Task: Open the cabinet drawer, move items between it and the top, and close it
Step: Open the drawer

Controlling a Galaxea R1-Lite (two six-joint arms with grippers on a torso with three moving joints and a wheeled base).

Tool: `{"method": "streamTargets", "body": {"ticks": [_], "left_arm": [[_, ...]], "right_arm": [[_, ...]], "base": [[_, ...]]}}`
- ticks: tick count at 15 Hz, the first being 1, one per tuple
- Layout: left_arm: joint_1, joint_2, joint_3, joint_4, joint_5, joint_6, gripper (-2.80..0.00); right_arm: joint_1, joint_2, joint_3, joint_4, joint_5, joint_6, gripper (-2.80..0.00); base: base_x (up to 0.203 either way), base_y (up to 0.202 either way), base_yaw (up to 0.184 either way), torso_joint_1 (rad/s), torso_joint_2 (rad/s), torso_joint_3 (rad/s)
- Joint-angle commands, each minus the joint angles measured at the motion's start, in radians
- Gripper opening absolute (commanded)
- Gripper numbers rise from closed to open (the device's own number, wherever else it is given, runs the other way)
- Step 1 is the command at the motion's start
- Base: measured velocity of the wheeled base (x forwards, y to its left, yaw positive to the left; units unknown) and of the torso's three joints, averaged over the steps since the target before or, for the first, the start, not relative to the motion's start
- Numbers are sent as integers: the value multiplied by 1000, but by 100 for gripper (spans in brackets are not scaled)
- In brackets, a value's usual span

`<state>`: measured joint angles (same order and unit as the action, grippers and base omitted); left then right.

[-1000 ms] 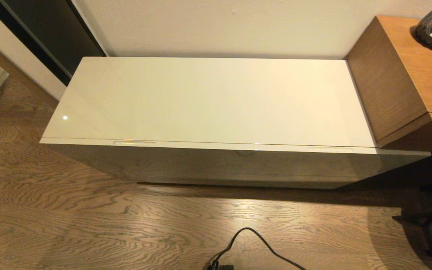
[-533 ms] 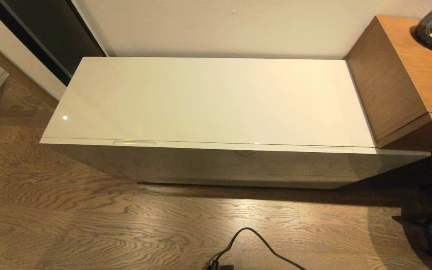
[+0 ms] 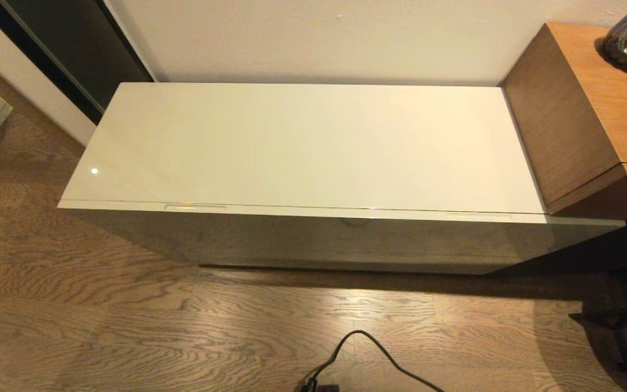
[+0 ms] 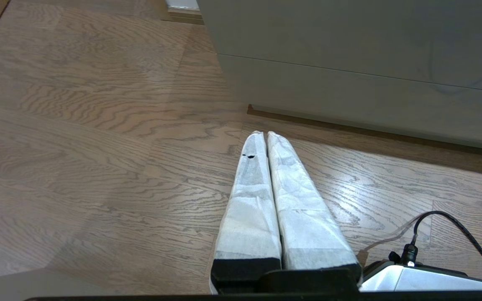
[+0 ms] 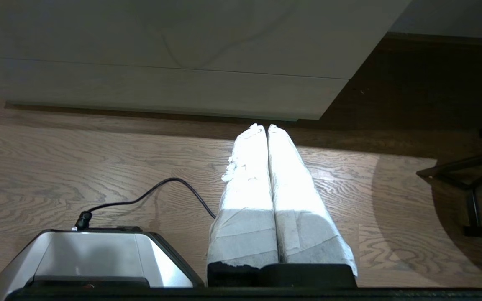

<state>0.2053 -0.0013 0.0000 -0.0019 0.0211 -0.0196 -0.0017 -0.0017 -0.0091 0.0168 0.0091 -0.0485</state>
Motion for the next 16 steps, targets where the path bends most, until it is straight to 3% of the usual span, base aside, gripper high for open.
{"method": "streamTargets", "body": {"ticks": [1, 5, 12, 16], "left_arm": [[0, -39, 2, 0, 0, -3, -280], [0, -39, 2, -1, 0, -10, -280], [0, -39, 2, -6, -9, 44, -280], [0, -39, -3, 2, -3, -14, -280]], "right_arm": [[0, 3, 0, 0, 0, -1, -280], [0, 3, 0, 0, 0, -1, -280], [0, 3, 0, 0, 0, -1, -280], [0, 3, 1, -2, 0, 0, -280]], "base": [[0, 0, 0, 0, 0, 0], [0, 0, 0, 0, 0, 0], [0, 0, 0, 0, 0, 0], [0, 0, 0, 0, 0, 0]]}}
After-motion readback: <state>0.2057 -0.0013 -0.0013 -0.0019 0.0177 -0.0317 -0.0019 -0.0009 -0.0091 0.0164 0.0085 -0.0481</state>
